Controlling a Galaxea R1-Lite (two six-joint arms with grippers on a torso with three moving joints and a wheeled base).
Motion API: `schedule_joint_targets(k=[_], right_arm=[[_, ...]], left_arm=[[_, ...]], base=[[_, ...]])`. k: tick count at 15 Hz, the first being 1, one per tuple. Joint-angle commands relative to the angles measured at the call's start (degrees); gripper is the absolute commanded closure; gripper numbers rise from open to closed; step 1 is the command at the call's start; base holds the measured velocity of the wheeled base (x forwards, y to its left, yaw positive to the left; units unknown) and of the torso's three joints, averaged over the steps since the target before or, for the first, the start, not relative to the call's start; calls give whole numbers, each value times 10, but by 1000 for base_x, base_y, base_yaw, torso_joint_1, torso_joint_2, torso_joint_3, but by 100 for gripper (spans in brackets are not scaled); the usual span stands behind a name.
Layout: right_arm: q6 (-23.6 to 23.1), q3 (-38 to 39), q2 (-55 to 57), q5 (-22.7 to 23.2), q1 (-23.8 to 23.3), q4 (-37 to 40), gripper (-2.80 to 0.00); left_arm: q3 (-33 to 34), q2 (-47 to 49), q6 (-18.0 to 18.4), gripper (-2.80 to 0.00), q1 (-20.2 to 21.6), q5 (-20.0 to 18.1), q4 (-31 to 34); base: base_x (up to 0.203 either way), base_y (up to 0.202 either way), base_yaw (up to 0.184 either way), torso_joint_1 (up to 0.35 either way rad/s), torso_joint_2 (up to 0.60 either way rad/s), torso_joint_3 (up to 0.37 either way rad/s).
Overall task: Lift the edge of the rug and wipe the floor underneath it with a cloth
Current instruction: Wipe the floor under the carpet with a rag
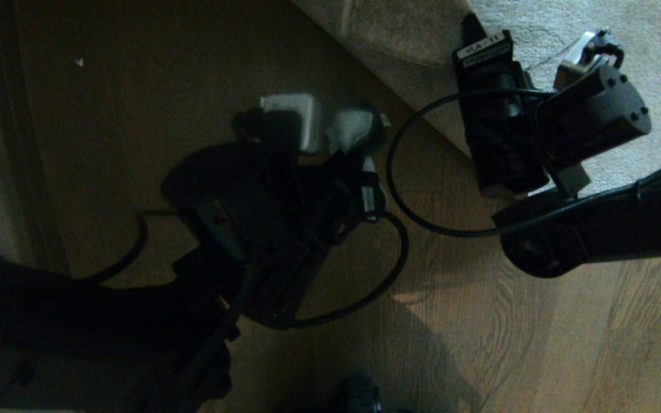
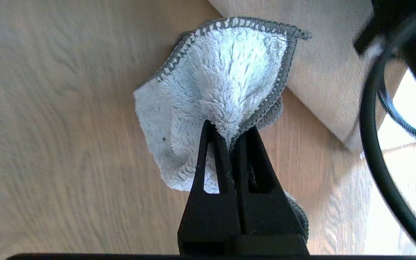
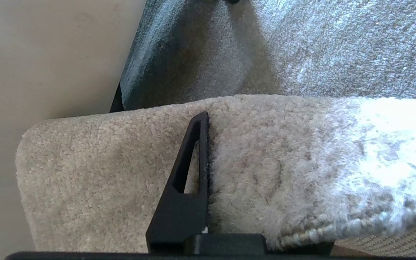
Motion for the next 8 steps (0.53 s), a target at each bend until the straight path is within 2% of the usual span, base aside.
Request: schedule_joint_targets(k=[1,3,6,8], right_arm=[[2,0,2,-1,0,-27,0],[2,-1,6,-1,0,-27,0],[2,-1,6,-1,0,-27,0],[2,-1,5,-2,0,-27,0]], left_arm=[[-3,28,1,0,-3,2,-25],[-10,52,9,0,5,2,-73],[-13,59,13,0,31,1,-79],[-27,60,14,0,69,-1,-79]], base=[[0,0,0,0,0,0],[0,0,0,0,0,0],[0,0,0,0,0,0],[0,0,0,0,0,0]])
